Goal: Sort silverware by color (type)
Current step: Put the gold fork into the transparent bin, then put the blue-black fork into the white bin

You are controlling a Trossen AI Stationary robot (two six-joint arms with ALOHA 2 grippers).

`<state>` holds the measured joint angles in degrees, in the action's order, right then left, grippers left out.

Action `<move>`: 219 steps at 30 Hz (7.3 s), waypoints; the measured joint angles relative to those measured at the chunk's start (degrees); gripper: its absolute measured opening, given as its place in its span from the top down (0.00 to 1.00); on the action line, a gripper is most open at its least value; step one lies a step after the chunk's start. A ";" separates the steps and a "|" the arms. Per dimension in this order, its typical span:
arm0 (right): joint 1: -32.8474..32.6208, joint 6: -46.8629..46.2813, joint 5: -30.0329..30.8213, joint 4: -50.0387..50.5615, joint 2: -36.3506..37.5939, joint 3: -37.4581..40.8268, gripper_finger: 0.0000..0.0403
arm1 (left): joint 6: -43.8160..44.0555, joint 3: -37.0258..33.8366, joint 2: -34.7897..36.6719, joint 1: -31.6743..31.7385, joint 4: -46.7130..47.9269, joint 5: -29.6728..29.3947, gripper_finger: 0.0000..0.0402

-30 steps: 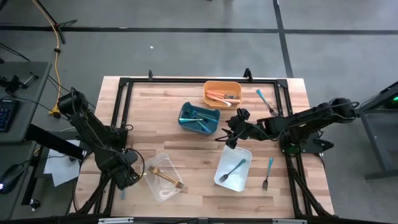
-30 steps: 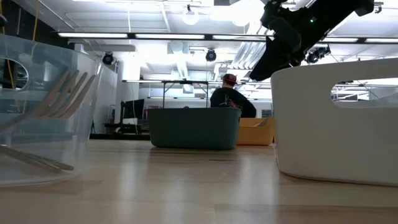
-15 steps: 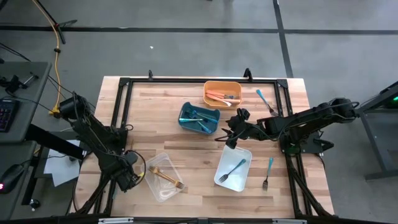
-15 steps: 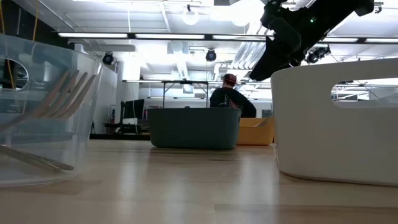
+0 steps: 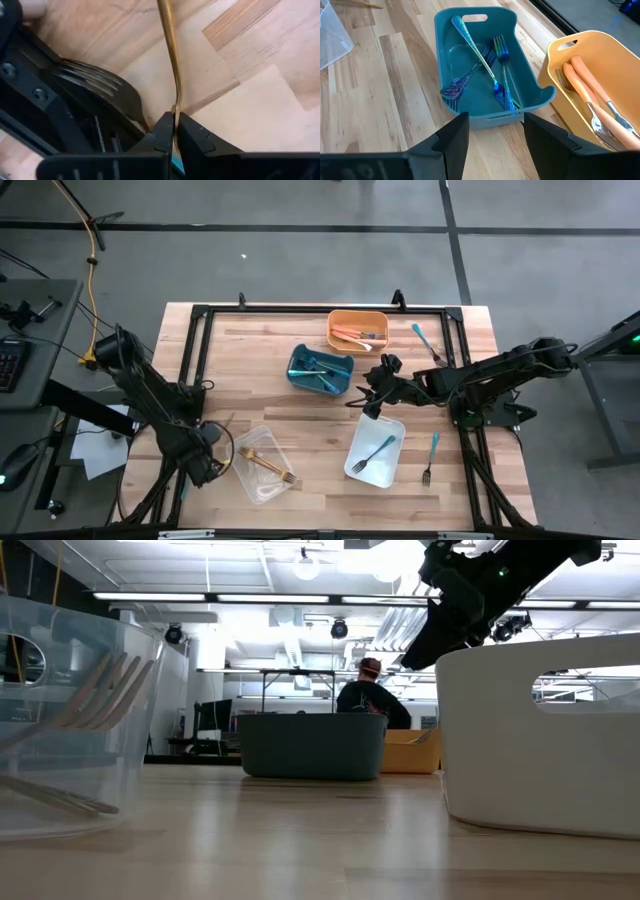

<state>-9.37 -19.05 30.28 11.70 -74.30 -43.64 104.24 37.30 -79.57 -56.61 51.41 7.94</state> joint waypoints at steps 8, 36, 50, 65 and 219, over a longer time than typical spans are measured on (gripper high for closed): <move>0.00 0.00 0.02 -0.11 0.00 0.00 0.54 | -0.90 4.17 7.10 1.49 12.20 -6.37 0.99; 0.00 -0.45 0.00 -0.40 0.00 0.00 0.54 | -99.58 2.46 23.81 20.85 -29.25 -57.19 1.00; 0.24 20.63 -3.42 -26.63 0.00 0.02 0.54 | -115.76 -18.55 34.87 41.04 -79.23 -26.49 1.00; 0.74 29.57 -7.75 -37.85 -7.32 0.02 0.54 | -115.90 -18.62 32.32 43.51 -80.95 -22.60 1.00; 3.02 21.84 -8.00 -30.03 -6.93 0.02 0.54 | -28.25 17.22 17.99 6.18 4.71 -8.71 1.00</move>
<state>-6.35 2.79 22.28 -18.33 -81.23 -43.62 75.99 54.52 -61.58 -50.44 56.13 -0.76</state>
